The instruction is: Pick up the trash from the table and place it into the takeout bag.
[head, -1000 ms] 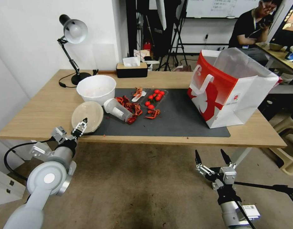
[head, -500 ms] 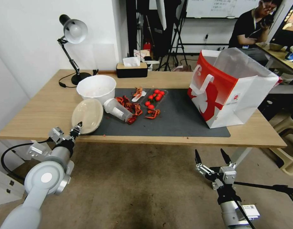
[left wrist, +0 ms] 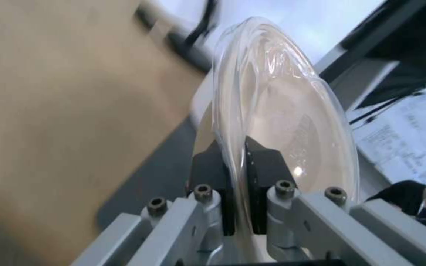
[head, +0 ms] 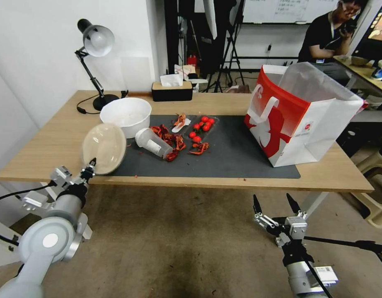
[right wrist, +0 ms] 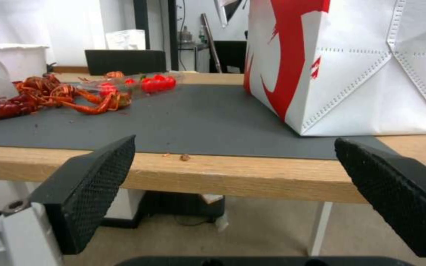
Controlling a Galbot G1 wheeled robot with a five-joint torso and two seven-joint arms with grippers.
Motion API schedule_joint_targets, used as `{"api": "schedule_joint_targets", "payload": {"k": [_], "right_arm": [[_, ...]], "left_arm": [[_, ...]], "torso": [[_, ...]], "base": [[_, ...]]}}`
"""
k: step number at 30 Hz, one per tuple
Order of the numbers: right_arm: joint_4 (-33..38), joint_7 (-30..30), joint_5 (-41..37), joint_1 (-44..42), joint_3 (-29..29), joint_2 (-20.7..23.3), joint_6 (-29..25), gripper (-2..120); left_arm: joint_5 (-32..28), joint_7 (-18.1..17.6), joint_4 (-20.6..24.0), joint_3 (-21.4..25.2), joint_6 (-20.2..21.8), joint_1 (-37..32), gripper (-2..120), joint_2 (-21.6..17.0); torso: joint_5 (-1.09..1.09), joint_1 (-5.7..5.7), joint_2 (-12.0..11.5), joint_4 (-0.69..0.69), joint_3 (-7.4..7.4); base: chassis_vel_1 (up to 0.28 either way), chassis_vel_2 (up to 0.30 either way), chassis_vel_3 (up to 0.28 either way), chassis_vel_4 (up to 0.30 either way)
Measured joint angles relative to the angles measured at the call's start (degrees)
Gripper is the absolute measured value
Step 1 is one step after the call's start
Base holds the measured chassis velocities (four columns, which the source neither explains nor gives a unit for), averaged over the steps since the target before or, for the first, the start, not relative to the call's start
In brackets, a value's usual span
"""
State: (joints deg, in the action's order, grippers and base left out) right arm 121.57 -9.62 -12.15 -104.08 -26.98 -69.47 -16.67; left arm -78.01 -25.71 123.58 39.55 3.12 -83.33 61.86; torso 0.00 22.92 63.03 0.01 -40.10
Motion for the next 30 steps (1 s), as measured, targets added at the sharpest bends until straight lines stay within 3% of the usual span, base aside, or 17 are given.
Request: {"api": "schedule_joint_targets", "payload": {"k": [1,3,5,6,9,11,13,21,26,30], "right_arm": [[0.0,0.0,0.0,0.0,0.0,0.0,0.0,100],[0.04,0.04,-0.16,0.03,0.04,0.14,-0.05,100],[0.05,0.05,-0.18,0.03,0.04,0.16,-0.06,100],[0.09,0.07,-0.2,0.04,0.12,0.17,-0.09,100],[0.12,0.09,-0.21,0.05,0.2,0.16,-0.1,100],[0.22,0.12,-0.19,0.1,0.29,0.14,-0.11,100],[0.26,0.13,-0.09,0.09,0.3,0.05,-0.12,100],[0.4,0.09,0.44,-0.57,-0.02,-0.32,-0.32,100],[0.57,0.0,0.83,-0.8,-0.23,-0.62,-0.31,100],[0.92,-0.04,1.44,-1.17,-0.38,-1.12,-0.16,100]], "left_arm": [[0.0,0.0,0.0,0.0,0.0,0.0,4,0.0],[8.68,8.1,0.63,-0.64,-5.07,0.25,4,-1.61],[9.74,9.54,0.77,-0.92,-5.75,0.48,4,-2.03],[12.79,14.43,1.25,-2.47,-7.83,1.6,4,-3.52],[14.44,17.25,1.39,-3.83,-8.73,2.58,4,-4.56],[17.93,22.56,1.28,-7.42,-9.81,5.44,4,-6.59],[19.83,25.51,0.17,-10.59,-10.56,8.09,4,-7.9],[21.5,32.32,-4.93,-16.59,-13.05,15.7,4,-11.29],[20.1,34.21,-7.53,-19.42,-13.52,21.31,4,-13.41],[18.93,35.06,-10.31,-24.51,-13.61,29.05,4,-15.13]], "torso": [[0.0,0.0,0.0,0.0,0.0],[-0.01,0.0,0.0,0.01,0.0],[0.0,0.0,0.0,0.0,0.0],[0.01,0.0,0.01,-0.01,0.0],[0.0,0.0,0.01,-0.01,0.0],[0.0,0.0,0.01,-0.01,-0.01],[0.0,0.0,0.01,-0.01,-0.01],[0.0,0.0,0.0,0.0,-0.01],[-0.01,0.01,0.0,0.0,-0.01],[0.0,0.01,0.0,0.0,-0.01]], "base": [[0.0,0.0,0.0,0.0],[0.0,0.0,0.0,0.0],[0.0,0.0,0.0,0.0],[0.0,0.0,0.0,0.0],[0.0,0.0,0.0,0.0],[0.0,0.0,0.0,0.0],[0.0,0.0,0.0,0.0],[0.0,0.0,0.0,0.0],[0.0,0.0,0.0,0.0],[0.0,0.0,0.0,0.0]]}}
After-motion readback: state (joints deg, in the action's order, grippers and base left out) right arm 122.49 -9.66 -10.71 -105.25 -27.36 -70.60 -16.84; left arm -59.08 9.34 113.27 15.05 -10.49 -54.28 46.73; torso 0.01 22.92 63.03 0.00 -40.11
